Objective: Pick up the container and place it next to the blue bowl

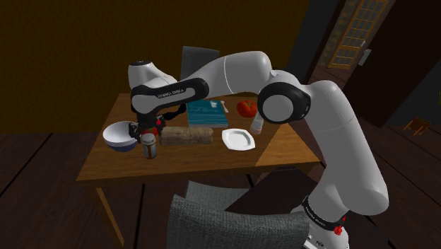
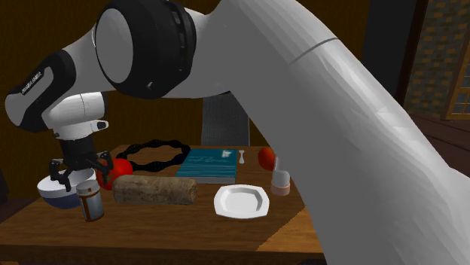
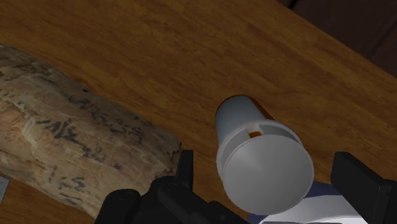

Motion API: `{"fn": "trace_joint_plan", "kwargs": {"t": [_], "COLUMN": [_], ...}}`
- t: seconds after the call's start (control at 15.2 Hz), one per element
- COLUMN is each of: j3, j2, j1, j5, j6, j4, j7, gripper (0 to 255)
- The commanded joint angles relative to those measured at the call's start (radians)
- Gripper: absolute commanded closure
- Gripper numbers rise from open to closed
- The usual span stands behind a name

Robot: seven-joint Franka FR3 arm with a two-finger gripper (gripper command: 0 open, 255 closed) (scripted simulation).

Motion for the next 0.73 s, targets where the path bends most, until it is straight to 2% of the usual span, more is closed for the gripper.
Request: {"fn": "trace_joint_plan", "kwargs": {"t": [0.0, 0.13, 0.66], "j3": [0.001, 0.002, 0.002], "j2": [-0.020, -0.040, -0.040], "j1": [0.002, 0.002, 0.002], "j5": [0.001, 0.003, 0.003], "j6": [-0.037, -0.084, -0.083], "j4": [0.018, 0.044, 0.044], "j7": [0.002, 0.000, 0.000], "gripper": [0, 0, 0]}}
